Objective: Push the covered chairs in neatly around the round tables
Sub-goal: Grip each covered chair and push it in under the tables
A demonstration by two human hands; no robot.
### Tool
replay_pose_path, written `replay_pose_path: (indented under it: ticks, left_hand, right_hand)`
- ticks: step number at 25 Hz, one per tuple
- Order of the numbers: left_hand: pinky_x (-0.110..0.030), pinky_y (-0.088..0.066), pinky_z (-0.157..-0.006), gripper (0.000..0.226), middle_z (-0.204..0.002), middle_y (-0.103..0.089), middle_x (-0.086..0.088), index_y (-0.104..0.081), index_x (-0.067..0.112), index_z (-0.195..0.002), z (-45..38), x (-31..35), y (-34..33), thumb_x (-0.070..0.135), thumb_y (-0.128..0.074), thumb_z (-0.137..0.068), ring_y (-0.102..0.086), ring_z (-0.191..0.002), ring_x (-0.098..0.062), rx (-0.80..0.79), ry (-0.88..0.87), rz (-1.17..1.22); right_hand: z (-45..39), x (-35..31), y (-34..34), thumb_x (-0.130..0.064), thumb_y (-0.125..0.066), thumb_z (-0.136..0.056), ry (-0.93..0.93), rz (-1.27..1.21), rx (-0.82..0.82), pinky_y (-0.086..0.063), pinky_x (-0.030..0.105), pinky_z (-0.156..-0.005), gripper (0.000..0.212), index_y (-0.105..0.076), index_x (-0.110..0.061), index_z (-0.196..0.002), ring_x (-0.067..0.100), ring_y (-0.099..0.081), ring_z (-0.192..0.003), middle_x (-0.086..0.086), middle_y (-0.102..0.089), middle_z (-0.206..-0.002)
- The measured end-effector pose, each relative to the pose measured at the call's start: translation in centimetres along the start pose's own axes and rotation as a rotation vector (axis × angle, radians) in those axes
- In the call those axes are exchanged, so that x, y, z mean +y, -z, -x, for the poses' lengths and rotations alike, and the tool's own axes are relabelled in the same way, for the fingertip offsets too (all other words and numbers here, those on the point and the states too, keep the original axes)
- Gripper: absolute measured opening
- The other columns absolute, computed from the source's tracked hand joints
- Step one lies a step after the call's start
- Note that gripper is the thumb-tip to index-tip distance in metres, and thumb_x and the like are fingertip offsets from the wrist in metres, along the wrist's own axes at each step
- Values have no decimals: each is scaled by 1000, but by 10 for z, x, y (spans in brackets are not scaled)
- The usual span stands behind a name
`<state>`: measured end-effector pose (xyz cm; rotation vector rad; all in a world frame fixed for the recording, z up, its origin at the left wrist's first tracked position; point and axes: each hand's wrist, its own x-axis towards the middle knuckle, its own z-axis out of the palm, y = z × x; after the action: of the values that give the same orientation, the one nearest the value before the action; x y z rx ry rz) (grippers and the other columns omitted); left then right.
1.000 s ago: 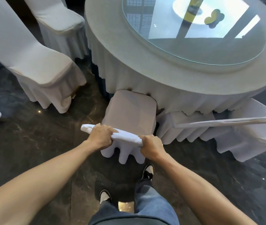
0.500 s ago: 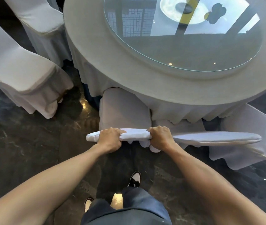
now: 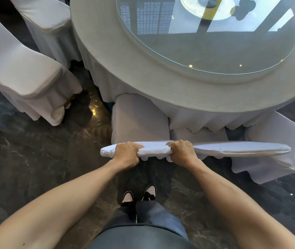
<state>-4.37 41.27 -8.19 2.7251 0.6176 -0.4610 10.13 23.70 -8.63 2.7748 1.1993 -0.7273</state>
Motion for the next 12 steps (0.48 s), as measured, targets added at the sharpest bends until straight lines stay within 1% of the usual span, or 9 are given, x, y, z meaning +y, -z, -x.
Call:
replay_pose_path:
  ticks: [2, 3, 6, 8, 9, 10, 12]
  left_hand:
    - [-33, -47, -80, 43, -105, -73, 2, -64, 44, -122, 6, -3, -6, 36, -64, -80, -66, -95, -23, 0, 0, -6]
    - [-33, -47, -80, 45, -106, -73, 2, -62, 44, -124, 8, -3, -7, 35, -64, -79, -66, -96, -23, -6, -4, -9]
    - [-34, -46, -78, 49, -103, -72, 0, -61, 43, -125, 9, -3, -6, 28, -61, -78, -66, -93, -25, -46, -27, -14]
    - [-37, -48, -83, 50, -105, -71, -2, -59, 43, -127, 9, -2, -2, 26, -60, -79, -66, -95, -26, -70, -29, -10]
    - [-39, -48, -83, 49, -106, -71, -2, -60, 43, -125, 9, -1, 0, 25, -61, -79, -65, -96, -28, -87, -38, -10]
    - [-39, -47, -80, 43, -104, -70, -3, -62, 40, -118, 7, 0, 2, 24, -61, -78, -65, -96, -29, -105, -59, -8]
    - [-35, -44, -69, 28, -95, -68, -2, -62, 31, -99, 3, 7, 6, 20, -60, -73, -63, -90, -30, -139, -116, 46]
  right_hand:
    - [7, -2, -3, -34, -65, -67, 9, 24, 2, -53, 38, -77, 33, -68, -28, -99, 27, -67, -90, -1, -73, -92]
    - [10, -2, -4, -30, -65, -68, 3, 18, -5, -52, 38, -77, 33, -68, -28, -101, 26, -67, -91, -2, -73, -93]
    - [15, 0, 1, -14, -55, -65, -18, -21, -34, -51, 37, -75, 36, -67, -27, -96, 28, -65, -89, -1, -72, -90]
    - [20, 3, 2, -11, -54, -69, -27, -64, 1, -50, 37, -76, 35, -68, -26, -97, 27, -64, -91, 0, -72, -93]
    - [22, 3, 1, -12, -56, -71, -30, -93, 21, -51, 38, -78, 34, -68, -25, -100, 26, -63, -94, 0, -72, -98]
    - [25, 4, 0, -13, -58, -73, -38, -129, 42, -51, 39, -82, 35, -68, -24, -105, 26, -62, -98, 0, -71, -104]
    - [35, 4, -3, -15, -59, -77, -68, -210, 84, -50, 41, -87, 40, -65, -22, -116, 25, -58, -108, 0, -67, -115]
